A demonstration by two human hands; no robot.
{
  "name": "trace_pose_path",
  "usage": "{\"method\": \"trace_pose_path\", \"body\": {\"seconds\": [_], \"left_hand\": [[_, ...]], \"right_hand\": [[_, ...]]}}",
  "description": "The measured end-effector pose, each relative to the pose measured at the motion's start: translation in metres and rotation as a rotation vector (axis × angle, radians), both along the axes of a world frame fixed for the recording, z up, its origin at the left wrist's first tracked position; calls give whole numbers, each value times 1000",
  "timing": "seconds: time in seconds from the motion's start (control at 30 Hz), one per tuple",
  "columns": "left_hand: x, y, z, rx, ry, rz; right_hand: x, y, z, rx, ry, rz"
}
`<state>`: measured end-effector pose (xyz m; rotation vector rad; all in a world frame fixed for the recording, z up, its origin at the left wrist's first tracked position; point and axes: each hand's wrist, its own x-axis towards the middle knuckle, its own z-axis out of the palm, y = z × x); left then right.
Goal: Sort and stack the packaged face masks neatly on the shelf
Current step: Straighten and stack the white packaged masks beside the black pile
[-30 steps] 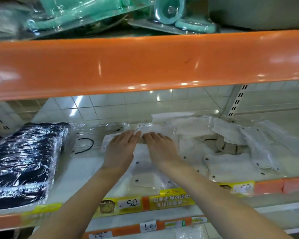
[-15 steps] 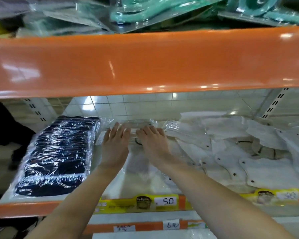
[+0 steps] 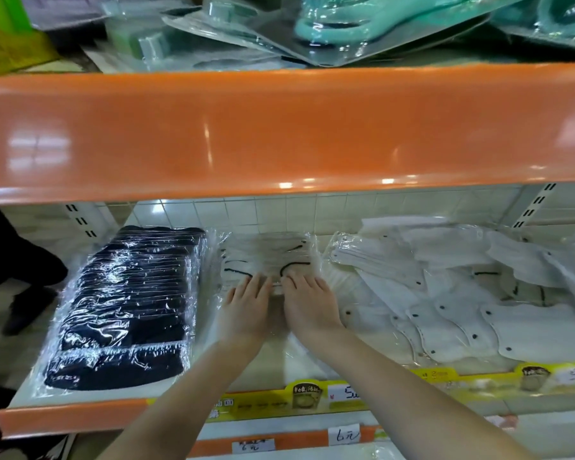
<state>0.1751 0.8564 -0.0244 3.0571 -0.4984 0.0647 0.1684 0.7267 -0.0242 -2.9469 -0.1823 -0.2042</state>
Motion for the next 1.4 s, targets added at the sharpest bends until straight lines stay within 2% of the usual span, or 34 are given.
{"method": "trace_pose_path", "body": {"seconds": [0.1,0.17,0.27,0.43,0.57,0.6,0.63,0.77,0.9,1.0,1.1,1.3,1.4], "left_hand": [[-4,0,-3,-7,23,16],[-4,2,-7,-46,-48,0],[-1,9,-7,-46,30,-6],[5,18,-6,-28,9,-10],[9,16,3,-119,55,6],[12,15,2,-138,17,0],[15,14,1,-148,-15,6],[14,-2,11,-185,41,-16],[6,-33,21,-245,-28,-100],[-8,-68,28,-322,12,-169],[-22,-108,30,-321,52,-233],[-30,-188,27,-303,67,-360],[-37,-223,31,-362,84,-402]], "right_hand": [[0,6,-1,44,43,-4],[-3,10,-5,54,38,-32],[-6,16,-5,78,57,-107],[-7,18,-5,73,112,-61],[-9,19,-2,88,110,-72],[-9,17,-1,92,120,-64],[-8,15,2,108,123,-50],[-12,-3,14,235,87,-71],[-24,-38,25,241,25,-129],[-43,-69,29,248,-49,-203],[-57,-101,27,238,-126,-294],[-79,-172,28,221,-166,-431],[-83,-209,27,220,-169,-494]]}}
